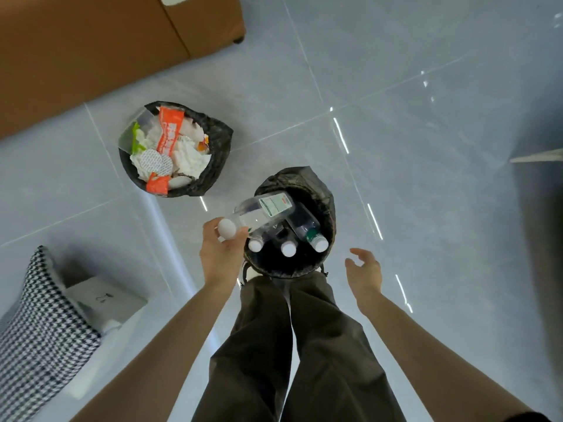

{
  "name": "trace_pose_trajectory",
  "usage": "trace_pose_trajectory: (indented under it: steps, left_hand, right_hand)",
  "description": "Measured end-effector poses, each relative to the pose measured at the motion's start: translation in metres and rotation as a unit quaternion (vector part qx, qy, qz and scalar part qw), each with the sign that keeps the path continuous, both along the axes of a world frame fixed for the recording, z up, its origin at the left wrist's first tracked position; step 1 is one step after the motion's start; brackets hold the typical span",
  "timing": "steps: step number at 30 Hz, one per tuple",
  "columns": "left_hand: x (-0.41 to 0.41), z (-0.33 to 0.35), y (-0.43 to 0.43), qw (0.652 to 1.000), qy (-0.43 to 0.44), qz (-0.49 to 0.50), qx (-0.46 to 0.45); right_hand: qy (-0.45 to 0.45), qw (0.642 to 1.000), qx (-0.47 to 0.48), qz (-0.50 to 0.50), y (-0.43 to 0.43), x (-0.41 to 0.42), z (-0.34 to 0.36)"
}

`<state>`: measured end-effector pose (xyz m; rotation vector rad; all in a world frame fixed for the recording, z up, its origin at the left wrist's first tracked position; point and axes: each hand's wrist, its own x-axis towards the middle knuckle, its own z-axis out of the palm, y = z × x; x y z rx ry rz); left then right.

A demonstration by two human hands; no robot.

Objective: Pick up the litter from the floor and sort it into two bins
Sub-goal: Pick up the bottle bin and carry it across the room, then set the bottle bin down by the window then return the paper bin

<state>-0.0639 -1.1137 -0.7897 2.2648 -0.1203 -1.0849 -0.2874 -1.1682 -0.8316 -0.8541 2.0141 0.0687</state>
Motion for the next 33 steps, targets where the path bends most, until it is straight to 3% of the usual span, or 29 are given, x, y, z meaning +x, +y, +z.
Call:
trace_pose_trajectory:
  steps: [7,13,16,22,27,33]
  left_hand:
    - [-0.018,-0.047,-0.020,0.999,0.030,0.027,0.036]
    - [-0.027,-0.092,-0.015,0.996,-0.020,-0.049,0.077]
    - [-0.017,-0.110,-0.005,0.989,0.017,-0.089,0.115]
    - [0.004,-0.109,0.013,0.993,0.074,-0.026,0.091]
    - [0.019,-0.127,0.021,0.961,0.224,0.150,0.056]
    - [0.019,-0.160,0.012,0.940,0.292,0.169,0.045]
  right_hand:
    - [-0.023,0.999,0.020,-0.023,0.012,-0.016,-0.026]
    - [-0.043,0.998,0.048,-0.022,0.012,-0.016,-0.060]
    - [-0.050,0.997,0.052,-0.028,0.012,-0.014,-0.073]
    - [-0.057,0.997,0.049,-0.008,0.004,-0.014,-0.079]
    - [-0.084,0.995,0.044,0.008,-0.009,-0.015,-0.092]
    - [-0.148,0.987,0.052,-0.021,-0.020,0.001,-0.127]
